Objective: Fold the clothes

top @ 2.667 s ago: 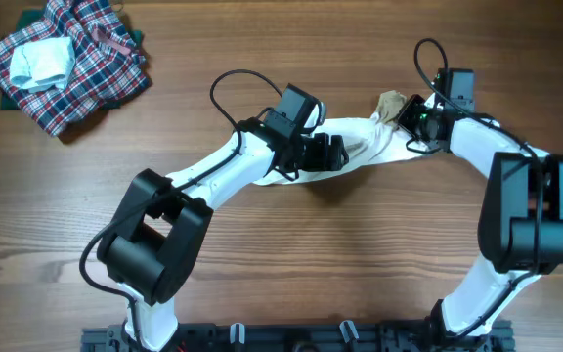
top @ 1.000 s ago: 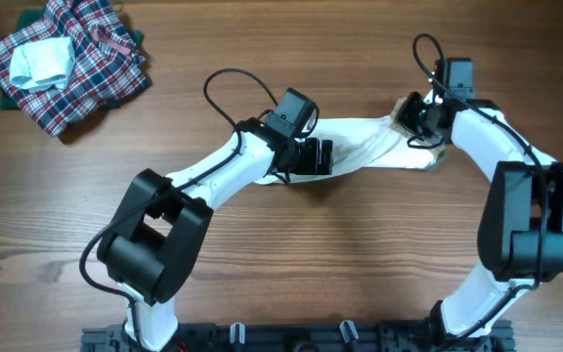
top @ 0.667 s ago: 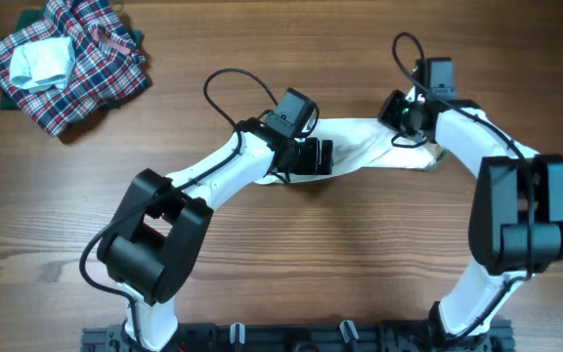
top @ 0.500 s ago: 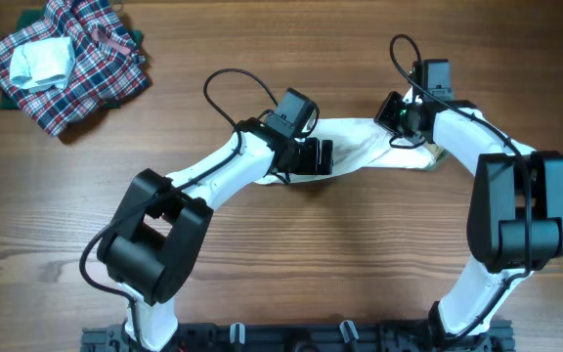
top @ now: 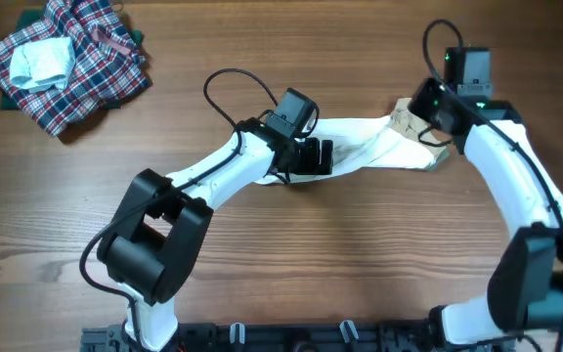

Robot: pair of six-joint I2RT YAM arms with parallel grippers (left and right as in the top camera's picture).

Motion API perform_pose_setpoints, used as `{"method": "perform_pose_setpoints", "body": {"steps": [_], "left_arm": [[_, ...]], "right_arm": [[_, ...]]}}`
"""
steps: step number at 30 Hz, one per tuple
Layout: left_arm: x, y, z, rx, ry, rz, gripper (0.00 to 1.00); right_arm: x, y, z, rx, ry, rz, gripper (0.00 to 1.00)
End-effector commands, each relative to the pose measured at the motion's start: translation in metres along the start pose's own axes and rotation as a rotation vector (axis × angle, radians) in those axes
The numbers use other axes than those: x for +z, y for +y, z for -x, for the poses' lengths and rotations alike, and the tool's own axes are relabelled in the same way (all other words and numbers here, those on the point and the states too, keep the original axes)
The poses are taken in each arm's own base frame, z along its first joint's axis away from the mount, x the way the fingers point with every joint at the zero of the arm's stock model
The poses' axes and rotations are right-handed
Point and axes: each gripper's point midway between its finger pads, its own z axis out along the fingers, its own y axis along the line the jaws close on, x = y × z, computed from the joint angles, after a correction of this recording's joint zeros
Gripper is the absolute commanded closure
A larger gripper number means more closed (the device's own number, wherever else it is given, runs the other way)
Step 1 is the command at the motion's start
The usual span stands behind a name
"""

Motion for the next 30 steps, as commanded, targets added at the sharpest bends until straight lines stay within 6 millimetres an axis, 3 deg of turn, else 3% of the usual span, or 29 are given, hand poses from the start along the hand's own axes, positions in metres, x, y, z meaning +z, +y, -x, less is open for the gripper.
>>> {"method": "perform_pose_setpoints", "body": {"steps": [1, 4, 8, 15, 20, 26, 30], "left_arm": [[0.006, 0.007, -0.001, 0.014, 0.004, 0.023, 0.00], [0.006, 0.008, -0.003, 0.012, 0.011, 0.027, 0.00], [0.006, 0.008, -0.003, 0.012, 0.011, 0.027, 0.01], [0.006, 0.008, -0.003, 0.012, 0.011, 0.027, 0.00], [0.006, 0.008, -0.003, 0.012, 0.011, 0.027, 0.01], [0.006, 0.008, -0.003, 0.012, 0.011, 0.027, 0.00], [0.006, 0.008, -0.003, 0.012, 0.011, 0.027, 0.01]], "right_arm": [[0.039, -0.022, -0.026, 0.000, 0.094, -0.093, 0.89], [0.082, -0.015, -0.062, 0.000, 0.223, -0.034, 0.93], [0.105, -0.003, -0.081, -0.015, 0.286, 0.048, 0.94], [0.106, -0.004, -0.080, -0.041, 0.280, 0.046, 0.95], [0.106, -0.016, -0.074, -0.044, 0.246, -0.026, 0.94], [0.103, -0.050, -0.068, -0.019, 0.222, -0.177, 0.92], [0.100, -0.056, -0.057, -0.014, 0.223, -0.185, 0.92]]}}
